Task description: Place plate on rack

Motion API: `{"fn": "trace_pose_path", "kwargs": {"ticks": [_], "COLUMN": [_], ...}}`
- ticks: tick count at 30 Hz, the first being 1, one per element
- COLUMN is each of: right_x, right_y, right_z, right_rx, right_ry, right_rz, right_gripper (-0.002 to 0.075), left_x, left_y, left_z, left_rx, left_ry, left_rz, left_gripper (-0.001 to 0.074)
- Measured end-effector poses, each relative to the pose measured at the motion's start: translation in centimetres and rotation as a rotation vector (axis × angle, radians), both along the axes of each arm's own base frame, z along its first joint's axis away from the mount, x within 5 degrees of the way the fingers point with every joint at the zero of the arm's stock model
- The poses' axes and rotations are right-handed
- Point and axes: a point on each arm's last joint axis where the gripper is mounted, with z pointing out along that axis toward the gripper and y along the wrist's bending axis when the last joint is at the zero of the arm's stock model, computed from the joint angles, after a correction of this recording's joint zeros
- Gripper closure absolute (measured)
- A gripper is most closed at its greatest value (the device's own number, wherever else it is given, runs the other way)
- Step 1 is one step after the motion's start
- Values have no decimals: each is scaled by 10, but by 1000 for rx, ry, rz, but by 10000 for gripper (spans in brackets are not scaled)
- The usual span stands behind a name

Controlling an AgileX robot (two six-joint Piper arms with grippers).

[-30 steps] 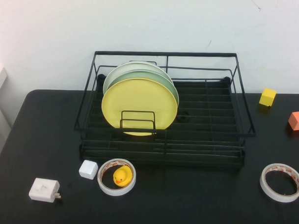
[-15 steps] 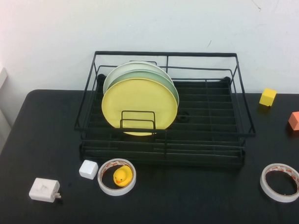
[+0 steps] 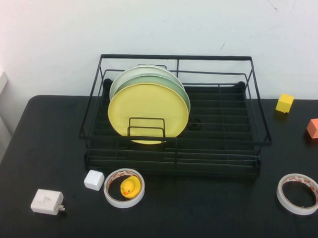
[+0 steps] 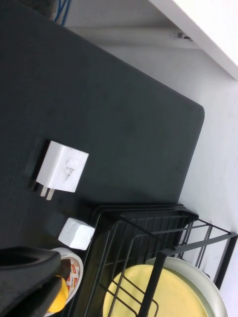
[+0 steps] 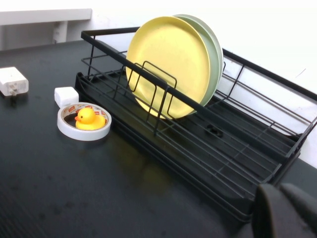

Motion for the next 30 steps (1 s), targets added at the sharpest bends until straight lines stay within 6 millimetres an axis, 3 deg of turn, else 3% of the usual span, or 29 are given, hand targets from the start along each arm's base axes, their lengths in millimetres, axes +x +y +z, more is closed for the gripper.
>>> {"fn": "trace_pose_path", "kwargs": {"ticks": [16,30], "right_x": [0,-3], "right_y": [0,-5], "right_z": [-3,-37], "right_rx": [-5,-123], "right_ry": [8,183], "right_rz": [0,-46], "right_gripper": [728,728], "left_x": [0,0], "left_y": [2,2], "left_z": [0,0], "left_rx": [70,76], "left_ry": [-2,-4], "left_rz": [6,6], "left_gripper": [736,736]}}
